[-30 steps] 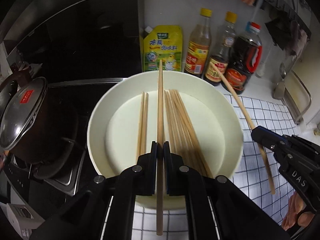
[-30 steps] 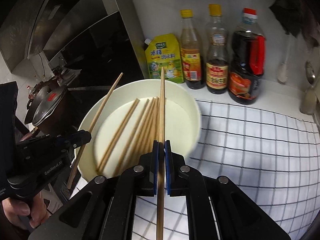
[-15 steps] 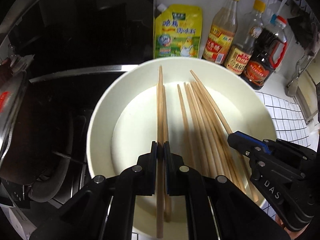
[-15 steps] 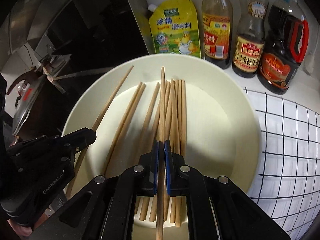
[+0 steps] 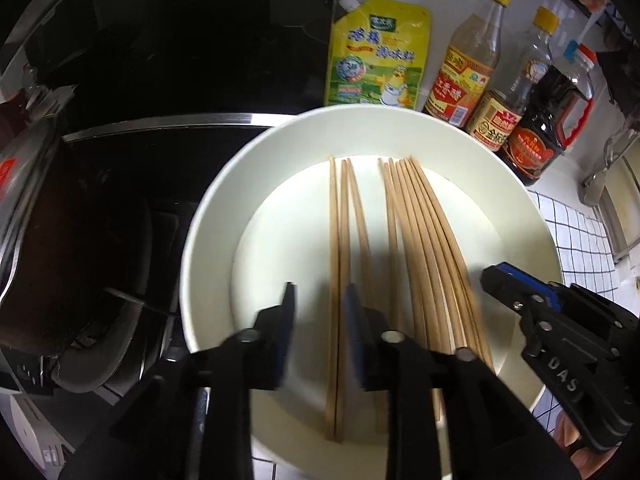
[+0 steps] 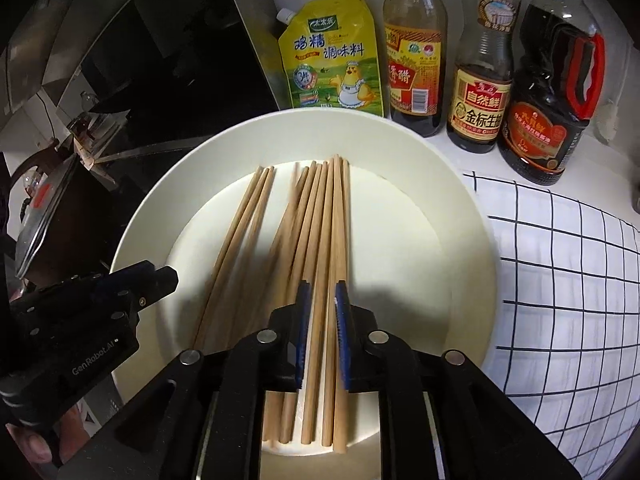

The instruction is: Organize utensils

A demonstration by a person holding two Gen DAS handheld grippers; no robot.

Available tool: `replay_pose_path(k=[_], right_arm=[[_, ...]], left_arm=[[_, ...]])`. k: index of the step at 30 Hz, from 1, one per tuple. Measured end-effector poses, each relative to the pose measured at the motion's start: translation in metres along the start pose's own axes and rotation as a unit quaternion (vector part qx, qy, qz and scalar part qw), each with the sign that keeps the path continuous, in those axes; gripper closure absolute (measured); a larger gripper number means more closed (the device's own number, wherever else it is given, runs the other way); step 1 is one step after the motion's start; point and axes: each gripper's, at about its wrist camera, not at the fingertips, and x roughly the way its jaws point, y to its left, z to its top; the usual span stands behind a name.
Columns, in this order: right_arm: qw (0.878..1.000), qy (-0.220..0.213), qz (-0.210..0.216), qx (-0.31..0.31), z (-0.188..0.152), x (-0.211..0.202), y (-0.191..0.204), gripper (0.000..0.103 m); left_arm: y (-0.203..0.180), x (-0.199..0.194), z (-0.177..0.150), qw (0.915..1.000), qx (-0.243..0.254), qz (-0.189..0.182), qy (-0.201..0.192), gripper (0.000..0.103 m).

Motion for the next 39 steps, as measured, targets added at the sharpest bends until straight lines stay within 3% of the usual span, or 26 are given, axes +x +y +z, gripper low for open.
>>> replay_pose_path(k=[2, 3, 16, 39], right_arm=[[1.0, -0.003, 0.003, 0.002, -0.002, -0.007, -0.002, 0.084], [1.0, -0.004, 0.005, 0.004, -0.003, -0.011, -0.003, 0.081], [1.0, -0.026, 0.011, -0.003, -0.023, -0.056, -0.005, 0.069], [0.998, -0.057, 0.014, -0.017, -0.036, -0.1, -0.004, 0.063]], left_arm=[[0.002, -0.009, -0.003, 0.9999, -0.005, 0.006, -0.013, 0.042], [0.002, -0.015, -0.004, 0.9997, -0.007, 0.008, -0.021, 0.038], [-0.001, -0.062, -0.018, 0.9983, -0.024, 0.021, -0.049, 0.026], [-0.007, -0.106, -0.031, 0.9952, -0.035, 0.038, -0.083, 0.015]])
